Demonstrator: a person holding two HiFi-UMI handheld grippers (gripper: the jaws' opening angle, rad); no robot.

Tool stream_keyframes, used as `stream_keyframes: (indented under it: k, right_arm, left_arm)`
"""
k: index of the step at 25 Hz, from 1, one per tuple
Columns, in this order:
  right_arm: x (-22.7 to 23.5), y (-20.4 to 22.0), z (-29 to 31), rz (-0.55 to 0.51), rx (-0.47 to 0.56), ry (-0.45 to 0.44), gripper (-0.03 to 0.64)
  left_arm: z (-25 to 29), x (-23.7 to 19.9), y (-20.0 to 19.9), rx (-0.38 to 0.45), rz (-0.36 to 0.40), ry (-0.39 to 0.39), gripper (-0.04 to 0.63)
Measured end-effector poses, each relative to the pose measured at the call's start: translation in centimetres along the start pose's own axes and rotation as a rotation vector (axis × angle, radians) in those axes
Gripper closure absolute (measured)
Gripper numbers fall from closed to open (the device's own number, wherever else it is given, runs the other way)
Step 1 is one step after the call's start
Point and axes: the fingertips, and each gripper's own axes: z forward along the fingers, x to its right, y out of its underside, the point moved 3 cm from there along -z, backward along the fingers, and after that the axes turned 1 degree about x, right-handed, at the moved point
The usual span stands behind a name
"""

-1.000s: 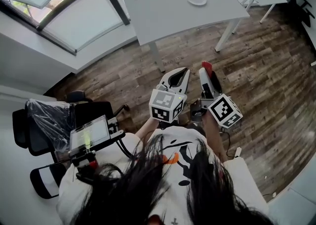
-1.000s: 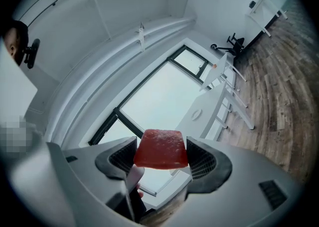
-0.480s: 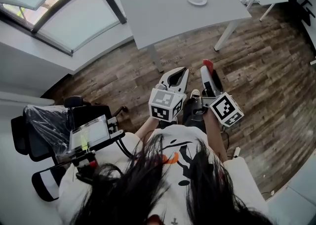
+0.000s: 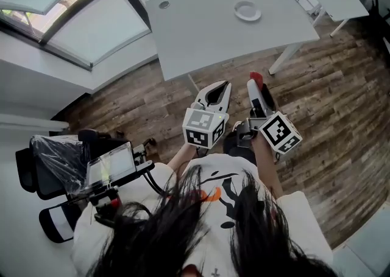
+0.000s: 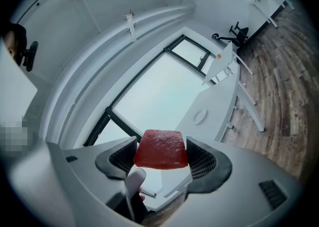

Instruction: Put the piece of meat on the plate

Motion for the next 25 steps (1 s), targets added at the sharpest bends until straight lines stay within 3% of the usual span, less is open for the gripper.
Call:
stream_keyframes:
  k: [13,25]
  right_arm:
    - [6.3,-9.5,11.1,0.006,-0.088,-0.052,0.304]
    - [8.5,-11.6,15.2,0.043,-0.134,-0.073,0.302]
  left_arm:
    - [14.7,-1.0,-3.4,-0.006,-0.025,-0.083,0.591]
    - [18.7,-1.7,-4.3,-0.025,-0.025,-0.128,0.589]
